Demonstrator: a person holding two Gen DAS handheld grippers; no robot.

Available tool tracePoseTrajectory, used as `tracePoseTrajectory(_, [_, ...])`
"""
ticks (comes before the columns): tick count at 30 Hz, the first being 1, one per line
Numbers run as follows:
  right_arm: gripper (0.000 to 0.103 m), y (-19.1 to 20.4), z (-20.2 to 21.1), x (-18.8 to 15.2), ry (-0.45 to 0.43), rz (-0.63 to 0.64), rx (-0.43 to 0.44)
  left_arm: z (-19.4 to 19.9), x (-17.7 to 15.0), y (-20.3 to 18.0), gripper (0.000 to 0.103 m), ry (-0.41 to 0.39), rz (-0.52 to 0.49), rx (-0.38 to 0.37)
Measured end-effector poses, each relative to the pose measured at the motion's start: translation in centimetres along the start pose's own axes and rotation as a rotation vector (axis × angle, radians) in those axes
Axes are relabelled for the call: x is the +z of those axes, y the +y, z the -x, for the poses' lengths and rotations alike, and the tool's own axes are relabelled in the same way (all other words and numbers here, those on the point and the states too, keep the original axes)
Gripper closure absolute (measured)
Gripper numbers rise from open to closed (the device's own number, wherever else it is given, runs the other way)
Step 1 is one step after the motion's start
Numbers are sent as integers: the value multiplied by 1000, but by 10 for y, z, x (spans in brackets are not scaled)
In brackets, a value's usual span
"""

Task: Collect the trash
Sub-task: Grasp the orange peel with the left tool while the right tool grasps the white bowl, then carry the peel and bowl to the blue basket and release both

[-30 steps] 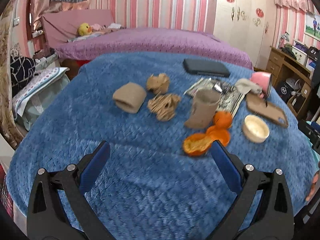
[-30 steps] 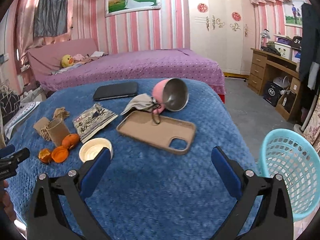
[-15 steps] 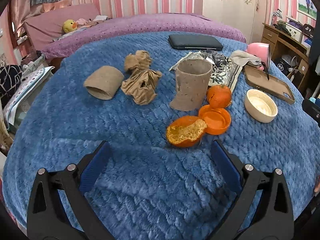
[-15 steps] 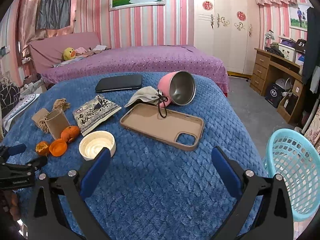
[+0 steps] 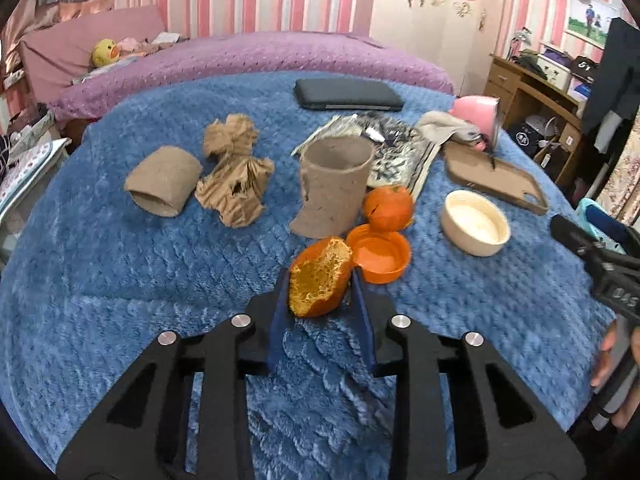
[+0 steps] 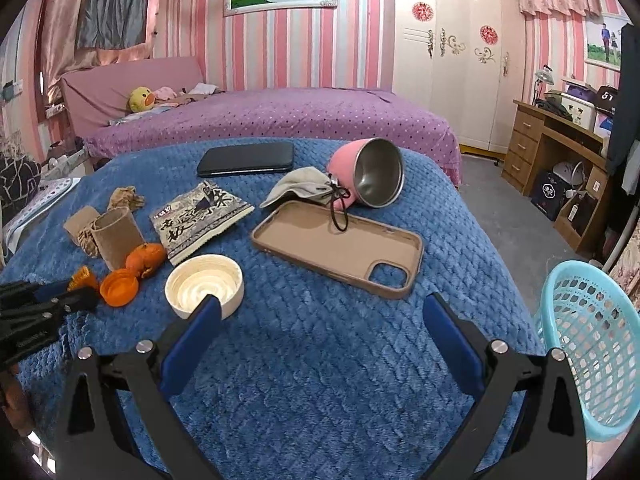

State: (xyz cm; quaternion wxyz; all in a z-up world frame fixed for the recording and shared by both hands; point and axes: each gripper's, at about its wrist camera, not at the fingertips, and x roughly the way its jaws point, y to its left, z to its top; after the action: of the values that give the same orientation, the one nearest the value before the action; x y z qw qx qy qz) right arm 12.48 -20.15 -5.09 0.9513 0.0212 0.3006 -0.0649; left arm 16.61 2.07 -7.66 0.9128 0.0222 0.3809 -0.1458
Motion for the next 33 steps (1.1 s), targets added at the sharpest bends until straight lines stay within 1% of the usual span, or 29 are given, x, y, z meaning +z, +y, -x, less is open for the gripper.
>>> tracePoseTrajectory(3, [5,2,-3,-1,10,-9,19,11,1,3,74,-33,9,27])
tracePoseTrajectory(5, [5,5,-5,-1,17,-7,28,16,4,9,74,-53,28,68])
tracePoseTrajectory(8, [5,13,-11,0,28,4,49,20,7,22,74,-69,70,102])
tracePoseTrajectory(10, [5,21,-17,2,41,15,70,21,9,31,74,-83,84,143])
tracePoseTrajectory(17, [5,45,-29,8,72,55,107,16,10,56,74,-75,114,232])
tracePoseTrajectory(20, [5,55,-36,10,92,79,117,14,10,62,74,-71,122,248])
tracePoseTrajectory(24, [5,72,-53,10,153,108,126,15,8,62,74,-73,125,241])
tracePoseTrajectory(28, [6,85,-61,9,179,148,120,17,8,61,74,-82,121,236])
tracePoseTrajectory(30, [15,87,-62,8,184,153,132,17,9,61,74,-81,124,236])
tracePoseTrajectory(31, [25,87,-63,8,188,152,138,17,9,61,74,-81,128,236])
tracePoseTrajectory(32, [32,87,-64,8,192,151,145,17,9,62,74,-80,132,237])
tracePoseTrajectory(33, [34,89,-65,9,197,150,156,16,9,62,74,-79,134,237])
